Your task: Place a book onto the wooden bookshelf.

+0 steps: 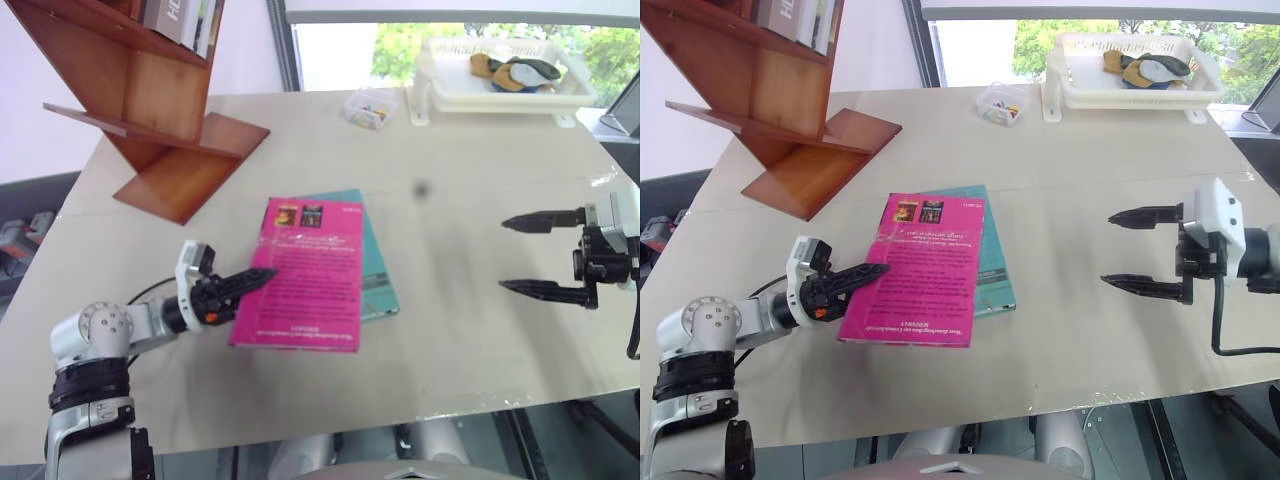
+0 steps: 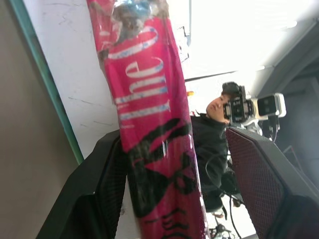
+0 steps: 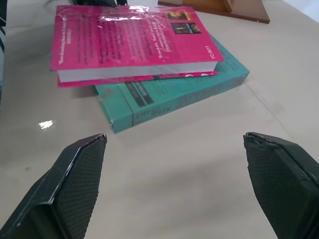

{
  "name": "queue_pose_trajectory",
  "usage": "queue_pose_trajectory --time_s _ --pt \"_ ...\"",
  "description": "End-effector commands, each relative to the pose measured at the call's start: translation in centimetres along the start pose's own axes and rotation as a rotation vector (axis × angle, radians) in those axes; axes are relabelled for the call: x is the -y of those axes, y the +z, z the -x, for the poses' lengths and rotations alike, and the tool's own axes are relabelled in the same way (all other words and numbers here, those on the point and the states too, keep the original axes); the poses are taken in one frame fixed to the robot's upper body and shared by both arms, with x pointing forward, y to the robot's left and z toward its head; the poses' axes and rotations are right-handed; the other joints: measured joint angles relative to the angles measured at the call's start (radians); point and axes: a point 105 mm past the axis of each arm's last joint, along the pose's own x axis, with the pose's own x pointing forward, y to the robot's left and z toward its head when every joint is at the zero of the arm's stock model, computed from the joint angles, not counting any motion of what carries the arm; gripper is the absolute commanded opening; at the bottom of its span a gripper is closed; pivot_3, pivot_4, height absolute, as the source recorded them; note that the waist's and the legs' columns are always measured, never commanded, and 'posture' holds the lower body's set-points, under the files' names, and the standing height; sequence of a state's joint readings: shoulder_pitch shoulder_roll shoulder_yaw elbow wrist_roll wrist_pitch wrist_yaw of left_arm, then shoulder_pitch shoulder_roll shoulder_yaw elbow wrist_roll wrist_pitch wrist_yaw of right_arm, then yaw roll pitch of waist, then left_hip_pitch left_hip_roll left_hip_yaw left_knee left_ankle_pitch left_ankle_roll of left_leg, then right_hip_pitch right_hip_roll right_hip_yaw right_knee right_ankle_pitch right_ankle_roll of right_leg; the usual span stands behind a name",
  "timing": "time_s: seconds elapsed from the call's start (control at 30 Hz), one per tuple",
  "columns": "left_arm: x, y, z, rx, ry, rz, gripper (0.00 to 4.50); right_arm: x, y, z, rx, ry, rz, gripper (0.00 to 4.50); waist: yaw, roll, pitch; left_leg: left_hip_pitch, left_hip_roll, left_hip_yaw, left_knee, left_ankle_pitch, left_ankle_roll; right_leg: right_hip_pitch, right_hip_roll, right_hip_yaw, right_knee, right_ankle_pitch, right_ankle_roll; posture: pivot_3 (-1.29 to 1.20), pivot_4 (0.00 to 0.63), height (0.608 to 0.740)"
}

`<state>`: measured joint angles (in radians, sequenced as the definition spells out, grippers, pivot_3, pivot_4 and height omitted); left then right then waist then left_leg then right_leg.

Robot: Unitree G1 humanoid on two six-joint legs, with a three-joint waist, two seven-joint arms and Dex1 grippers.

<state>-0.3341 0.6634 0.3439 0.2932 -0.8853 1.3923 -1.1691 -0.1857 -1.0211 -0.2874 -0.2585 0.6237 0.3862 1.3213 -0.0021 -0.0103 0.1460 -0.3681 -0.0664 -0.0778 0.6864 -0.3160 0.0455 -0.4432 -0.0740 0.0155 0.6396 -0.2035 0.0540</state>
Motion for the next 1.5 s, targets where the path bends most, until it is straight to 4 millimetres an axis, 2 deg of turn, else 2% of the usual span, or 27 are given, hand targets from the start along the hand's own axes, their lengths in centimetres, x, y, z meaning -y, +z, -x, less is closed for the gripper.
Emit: queue_pose_trajectory --time_s 0.03,0.07,0.1,0.2,0.4,0.5,0.57,0.6,0.67,0.8,0.9,0.97,1.0,1.03,1.1,1.17,1.2,1.23,1.3,1.33,1.37,1.47,1.5 --pt "0.3 0.1 0.0 -0.023 -0.020 -0.015 3.19 0.1 1.1 0.5 0.010 -0.028 0.054 4.50 0.000 0.000 0.000 0.000 0.000 0.000 0.000 0.000 0.000 0.000 0.000 0.000 0.000 0.000 0.000 0.00 0.150 0.740" --pt "-0.1 -0.3 -0.1 -0.038 -0.004 -0.011 3.19 0.1 1.0 0.5 0.009 -0.029 0.054 4.50 0.000 0.000 0.000 0.000 0.000 0.000 0.000 0.000 0.000 0.000 0.000 0.000 0.000 0.000 0.000 0.00 0.150 0.740" --pt "-0.3 -0.6 -0.1 -0.053 0.002 -0.006 2.68 0.0 1.0 0.5 0.009 -0.029 0.052 4.50 0.000 0.000 0.000 0.000 0.000 0.000 0.000 0.000 0.000 0.000 0.000 0.000 0.000 0.000 0.000 0.00 0.150 0.740" --pt "-1.1 -1.3 -0.1 -0.095 0.047 -0.031 1.60 0.0 1.0 0.6 0.006 -0.032 0.051 4.50 0.000 0.000 0.000 0.000 0.000 0.000 0.000 0.000 0.000 0.000 0.000 0.000 0.000 0.000 0.000 0.00 0.150 0.740" --pt "-0.9 0.8 0.2 -0.021 0.054 -0.117 1.60 0.1 0.7 0.7 -0.006 -0.033 0.052 4.50 0.000 0.000 0.000 0.000 0.000 0.000 0.000 0.000 0.000 0.000 0.000 0.000 0.000 0.000 0.000 0.00 0.150 0.740" --pt "-2.1 -0.2 0.4 -0.103 0.133 -0.179 1.60 0.1 0.7 0.7 -0.005 -0.033 0.054 4.50 -0.001 0.000 0.000 0.000 0.000 0.000 0.000 0.000 0.000 0.000 0.000 0.000 0.000 0.000 0.000 0.00 0.150 0.740" --pt "-2.1 -1.0 0.4 -0.157 0.128 -0.227 1.60 0.2 0.7 0.6 -0.006 -0.033 0.055 4.50 -0.003 0.001 0.000 0.000 0.000 0.000 0.000 0.000 0.000 0.000 0.000 0.000 0.000 0.000 0.000 0.00 0.150 0.740" --pt "-1.1 0.5 0.1 -0.072 0.075 -0.181 1.60 0.1 0.7 0.6 -0.005 -0.033 0.055 4.50 -0.004 0.001 -0.001 0.000 0.000 0.000 -0.001 0.000 0.000 0.000 0.000 0.000 0.000 0.000 0.000 0.00 0.150 0.740" --pt "-0.4 1.4 -0.3 -0.022 0.036 -0.138 1.60 0.1 0.7 0.6 -0.005 -0.032 0.056 4.50 -0.003 0.001 -0.001 0.000 0.000 0.000 -0.001 0.000 0.000 0.000 0.000 0.000 -0.001 0.000 0.000 0.00 0.150 0.740" --pt "-0.4 0.9 -0.7 -0.046 0.026 -0.146 1.60 0.3 0.7 0.6 -0.008 -0.032 0.059 4.50 -0.001 0.000 -0.001 0.000 0.000 0.000 0.000 0.000 0.000 0.000 0.000 0.000 0.000 0.000 0.000 0.00 0.150 0.740" --pt "2.6 -3.1 -0.8 -0.268 -0.134 -0.167 1.60 0.3 0.7 0.7 -0.010 -0.032 0.063 4.50 -0.008 0.000 0.000 -0.001 0.000 0.000 -0.001 0.000 0.000 0.000 0.000 0.000 -0.001 0.000 0.000 0.00 0.150 0.740" --pt "2.1 -0.2 -1.2 -0.106 -0.103 -0.176 1.60 0.4 0.7 0.7 -0.014 -0.033 0.068 4.50 -0.004 0.002 0.000 -0.002 0.000 0.000 -0.002 0.000 0.000 -0.002 0.000 0.001 -0.001 0.000 0.000 0.00 0.150 0.740" --pt "0.8 1.7 -1.3 -0.001 -0.032 -0.146 1.60 0.4 0.7 0.7 -0.014 -0.033 0.069 4.50 0.004 0.002 0.000 -0.002 0.000 0.000 -0.001 0.000 0.000 -0.001 -0.001 0.000 -0.002 0.000 0.000 0.00 0.150 0.740" --pt "0.0 1.3 -1.2 -0.024 0.013 -0.133 1.60 0.3 0.7 0.7 -0.012 -0.033 0.067 4.50 0.015 0.001 0.000 -0.002 0.000 -0.001 0.000 0.000 0.000 -0.001 -0.001 -0.002 -0.001 0.000 0.000 0.00 0.150 0.740" --pt "1.3 -0.8 -0.8 -0.123 -0.061 -0.116 1.60 0.4 0.6 0.8 -0.016 -0.033 0.067 4.50 0.012 0.000 0.000 -0.002 0.000 -0.002 0.001 0.000 -0.001 -0.001 0.001 -0.003 0.001 0.001 -0.001 0.00 0.150 0.740" --pt "-0.6 2.2 -0.8 0.030 0.058 -0.135 1.60 0.3 0.5 0.8 -0.018 -0.034 0.067 4.50 0.007 0.002 -0.001 0.001 0.001 0.001 -0.001 0.000 -0.001 -0.001 0.001 0.001 0.001 0.001 -0.001 0.00 0.150 0.740" --pt "-1.0 2.4 -0.8 0.032 0.086 -0.139 1.60 0.3 0.6 0.8 -0.015 -0.034 0.065 4.50 0.011 0.001 -0.001 0.001 0.000 0.001 -0.002 0.000 -0.001 0.000 0.000 0.001 0.001 0.001 -0.001 0.00 0.150 0.740" --pt "-1.2 2.3 -0.8 0.019 0.097 -0.144 1.60 0.3 0.6 0.8 -0.012 -0.033 0.063 4.50 0.014 0.000 -0.001 0.001 0.000 0.001 0.000 0.001 -0.001 -0.001 0.001 0.000 0.000 0.001 -0.001 0.00 0.150 0.740" --pt "1.1 -0.3 -1.0 -0.113 -0.027 -0.140 1.60 0.3 0.5 0.7 -0.015 -0.031 0.063 4.50 0.010 -0.001 -0.001 0.001 0.000 0.000 0.000 0.001 -0.001 0.000 0.001 0.000 0.000 0.001 -0.001 0.00 0.150 0.740" --pt "0.6 1.2 -0.9 -0.036 0.007 -0.118 1.60 0.3 0.4 0.6 -0.015 -0.031 0.063 4.50 0.004 0.000 -0.001 0.001 0.001 0.001 0.000 0.000 -0.001 0.000 0.001 0.001 0.000 0.001 -0.001 0.00 0.150 0.740" --pt "0.6 1.5 -0.8 -0.027 0.007 -0.112 1.60 0.3 0.4 0.6 -0.013 -0.030 0.062 4.50 0.006 0.000 -0.001 0.001 0.001 0.001 -0.002 0.000 0.000 0.000 0.000 0.001 0.000 0.001 -0.001 0.00 0.150 0.740" --pt "1.2 -0.2 -0.5 -0.111 -0.027 -0.131 1.60 0.2 0.4 0.6 -0.011 -0.029 0.062 4.50 0.010 0.000 -0.001 0.000 0.001 0.000 -0.001 0.000 -0.001 0.000 0.001 0.000 -0.002 0.001 -0.001 0.00 0.150 0.740" --pt "0.9 0.2 -0.5 -0.086 -0.009 -0.142 1.60 0.3 0.4 0.6 -0.013 -0.030 0.062 4.50 0.008 0.000 -0.001 0.000 0.001 0.000 -0.001 0.000 -0.001 0.000 0.001 0.000 -0.002 0.001 -0.001 0.00 0.150 0.740"
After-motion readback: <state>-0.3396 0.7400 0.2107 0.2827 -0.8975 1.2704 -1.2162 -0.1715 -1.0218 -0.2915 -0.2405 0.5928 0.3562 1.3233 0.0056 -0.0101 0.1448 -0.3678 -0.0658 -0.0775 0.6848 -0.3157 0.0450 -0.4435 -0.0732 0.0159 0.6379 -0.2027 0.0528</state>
